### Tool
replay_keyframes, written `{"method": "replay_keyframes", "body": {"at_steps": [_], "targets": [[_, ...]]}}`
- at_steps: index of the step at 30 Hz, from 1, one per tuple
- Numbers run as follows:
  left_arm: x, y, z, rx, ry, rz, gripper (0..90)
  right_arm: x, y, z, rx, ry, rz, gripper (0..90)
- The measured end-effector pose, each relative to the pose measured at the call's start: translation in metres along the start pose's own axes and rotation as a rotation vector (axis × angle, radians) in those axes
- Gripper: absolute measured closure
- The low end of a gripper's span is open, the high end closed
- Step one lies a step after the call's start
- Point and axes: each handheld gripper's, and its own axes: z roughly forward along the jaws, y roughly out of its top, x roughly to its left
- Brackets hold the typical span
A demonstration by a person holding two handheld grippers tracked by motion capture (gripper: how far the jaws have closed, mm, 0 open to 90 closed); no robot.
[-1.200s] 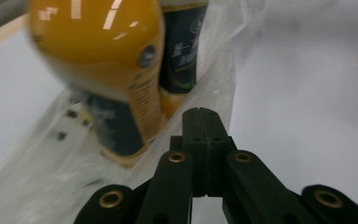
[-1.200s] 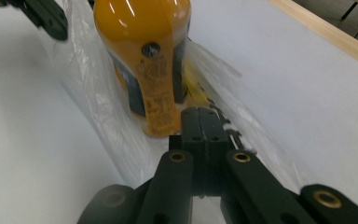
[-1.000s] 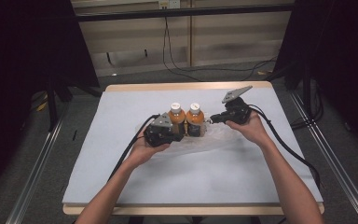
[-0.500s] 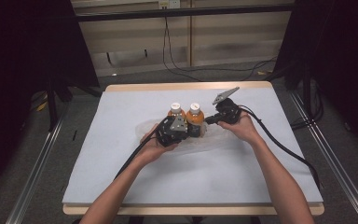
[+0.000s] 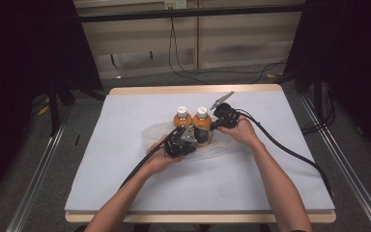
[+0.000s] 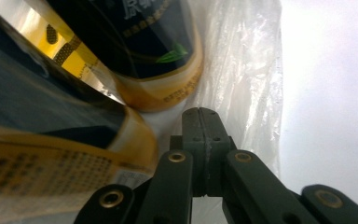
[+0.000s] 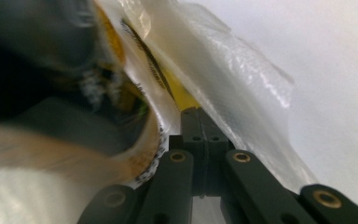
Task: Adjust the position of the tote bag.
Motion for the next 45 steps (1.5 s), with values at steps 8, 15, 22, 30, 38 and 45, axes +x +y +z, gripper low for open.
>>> {"method": "replay_keyframes", "body": {"at_steps": [8,15,22,30,38,45], "targets": [[-0.008,-0.002,-0.005,0.011,-0.052,0.011,90.0,-0.005,0.007,0.017,0.051,-0.003,0.039,90.0],[-0.017,-0.005,-0.008,0.003,-0.086,0.007,90.0,-0.012,0.012,0.021,0.048,-0.033,0.079,90.0],[-0.025,-0.005,-0.012,0.013,-0.127,0.029,90.0,-0.019,0.02,0.024,0.074,-0.077,0.098,90.0],[-0.037,-0.008,-0.018,0.017,-0.164,0.063,90.0,-0.027,0.026,0.027,0.086,-0.107,0.12,90.0],[-0.05,-0.013,-0.021,-0.016,-0.2,0.078,90.0,-0.032,0.03,0.031,0.081,-0.122,0.135,90.0],[-0.054,-0.013,-0.023,-0.019,-0.216,0.083,90.0,-0.033,0.033,0.033,0.081,-0.144,0.15,90.0]]}}
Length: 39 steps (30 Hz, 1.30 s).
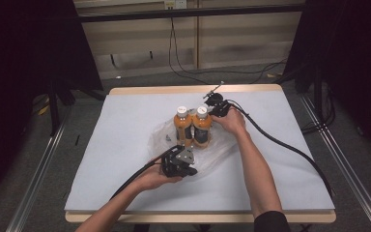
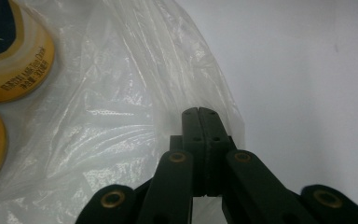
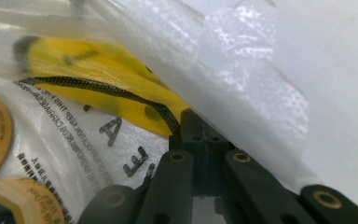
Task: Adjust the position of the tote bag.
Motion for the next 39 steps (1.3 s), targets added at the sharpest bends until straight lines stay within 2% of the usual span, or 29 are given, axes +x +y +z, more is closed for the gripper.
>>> {"method": "replay_keyframes", "body": {"at_steps": [2,6,7,8,14,16,18,21,22,25,27,28,30,31,32,33,35,38,39], "targets": [[-0.001,0.001,-0.001,0.011,-0.017,0.012,90.0,0.0,0.001,0.001,-0.002,-0.003,0.013,90.0],[-0.006,0.002,-0.001,0.011,-0.014,0.023,90.0,0.001,0.003,0.001,0.01,-0.009,0.012,90.0],[-0.009,0.003,-0.002,0.028,-0.021,0.043,90.0,0.003,0.006,0.002,0.022,-0.03,-0.002,90.0],[-0.011,0.003,-0.001,0.021,-0.014,0.051,90.0,0.003,0.006,0.003,0.02,-0.033,-0.005,90.0],[-0.015,0.002,-0.002,0.029,-0.038,0.059,90.0,0.0,0.006,0.004,0.0,-0.036,0.022,90.0],[-0.017,0.002,-0.003,0.029,-0.03,0.066,90.0,-0.001,0.006,0.004,-0.004,-0.036,0.037,90.0],[-0.017,0.001,-0.003,0.019,-0.048,0.061,90.0,-0.001,0.006,0.005,-0.008,-0.042,0.047,90.0],[-0.017,0.001,-0.003,0.016,-0.045,0.059,90.0,-0.002,0.006,0.006,-0.017,-0.06,0.052,90.0],[-0.017,0.001,-0.004,0.028,-0.051,0.068,90.0,-0.002,0.007,0.006,-0.017,-0.064,0.049,90.0],[-0.018,0.0,-0.003,0.011,-0.054,0.065,90.0,-0.002,0.007,0.007,-0.025,-0.076,0.057,90.0],[-0.017,0.0,-0.004,0.018,-0.059,0.057,90.0,-0.002,0.007,0.006,-0.023,-0.08,0.061,90.0],[-0.016,-0.001,-0.004,0.016,-0.073,0.051,90.0,-0.002,0.007,0.006,-0.024,-0.08,0.058,90.0],[-0.014,-0.002,-0.003,-0.004,-0.068,0.034,90.0,-0.001,0.006,0.006,-0.027,-0.075,0.046,90.0],[-0.013,-0.003,-0.004,-0.011,-0.081,0.032,90.0,-0.001,0.005,0.006,-0.034,-0.056,0.042,90.0],[-0.011,-0.003,-0.004,-0.014,-0.074,0.04,90.0,-0.001,0.005,0.005,-0.032,-0.037,0.039,90.0],[-0.01,-0.003,-0.007,-0.015,-0.073,0.027,90.0,0.001,0.004,0.003,-0.032,-0.027,0.031,90.0],[-0.006,-0.003,-0.01,-0.057,-0.08,0.01,90.0,0.003,0.004,-0.002,-0.043,-0.005,0.008,90.0],[-0.003,0.0,-0.021,-0.106,-0.046,-0.011,90.0,0.006,0.005,-0.013,-0.077,0.025,-0.007,90.0],[-0.001,0.001,-0.026,-0.121,-0.048,-0.016,90.0,0.006,0.005,-0.018,-0.086,0.038,-0.015,90.0]]}}
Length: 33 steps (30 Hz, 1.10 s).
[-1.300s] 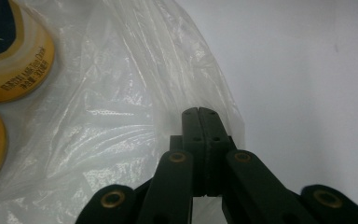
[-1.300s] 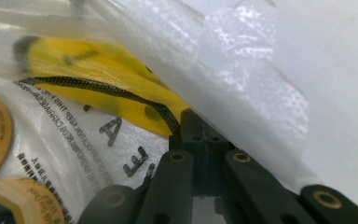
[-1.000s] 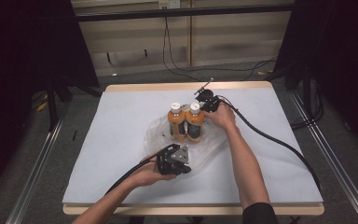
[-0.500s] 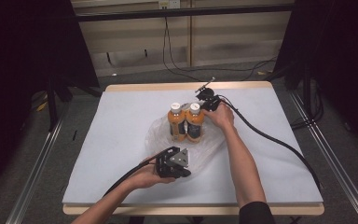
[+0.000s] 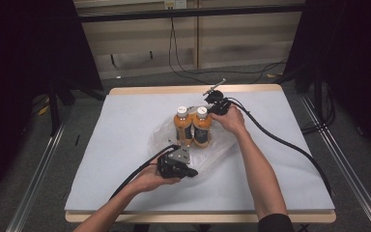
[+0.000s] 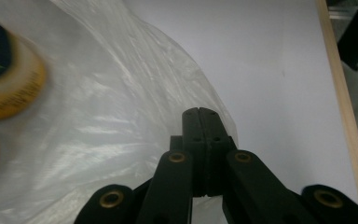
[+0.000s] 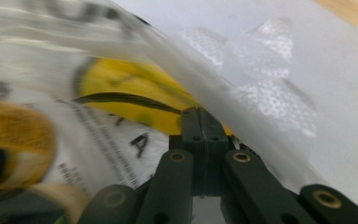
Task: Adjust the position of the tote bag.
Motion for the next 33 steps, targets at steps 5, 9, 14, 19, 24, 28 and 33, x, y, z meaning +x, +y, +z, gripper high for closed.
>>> {"method": "replay_keyframes", "body": {"at_steps": [5,9,14,19,24,28,33], "targets": [[0.008,0.002,-0.021,-0.067,0.051,-0.022,90.0,0.007,-0.002,-0.021,-0.039,0.023,-0.025,90.0],[0.022,-0.001,-0.05,-0.146,0.1,-0.067,90.0,0.012,-0.011,-0.044,-0.076,0.033,-0.065,90.0],[0.035,-0.006,-0.067,-0.164,0.158,-0.097,90.0,0.018,-0.02,-0.062,-0.104,0.048,-0.078,90.0],[0.066,-0.02,-0.055,-0.025,0.281,-0.141,90.0,0.028,-0.049,-0.073,-0.102,0.067,-0.092,90.0],[0.089,-0.033,-0.029,0.077,0.33,-0.177,90.0,0.033,-0.069,-0.071,-0.089,0.084,-0.085,90.0],[0.099,-0.04,-0.018,0.092,0.349,-0.221,90.0,0.033,-0.08,-0.065,-0.07,0.096,-0.088,90.0],[0.112,-0.052,-0.015,0.069,0.342,-0.289,90.0,0.037,-0.092,-0.057,-0.042,0.094,-0.105,90.0]]}}
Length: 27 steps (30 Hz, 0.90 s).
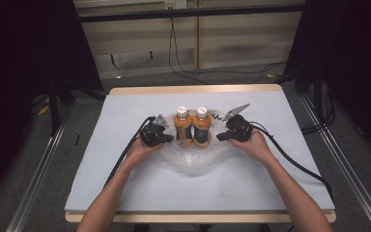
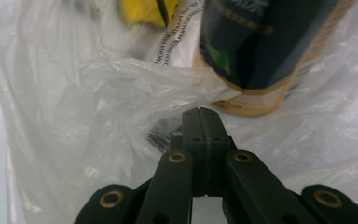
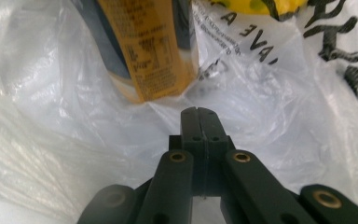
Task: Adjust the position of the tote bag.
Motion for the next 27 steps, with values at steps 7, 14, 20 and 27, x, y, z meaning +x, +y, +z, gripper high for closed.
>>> {"method": "replay_keyframes", "body": {"at_steps": [7,14,20,27], "targets": [[0.014,-0.006,-0.003,-0.005,0.026,-0.04,90.0,0.002,-0.012,0.001,-0.001,-0.008,0.0,90.0],[0.02,-0.012,-0.009,0.008,0.046,-0.046,90.0,0.003,-0.021,0.001,0.013,-0.021,0.006,90.0],[0.021,-0.021,-0.015,-0.027,0.056,-0.075,90.0,0.001,-0.025,-0.003,0.017,-0.034,0.012,90.0],[0.021,-0.024,-0.026,-0.129,-0.013,-0.113,90.0,-0.002,-0.025,-0.01,-0.045,-0.041,0.03,90.0]]}}
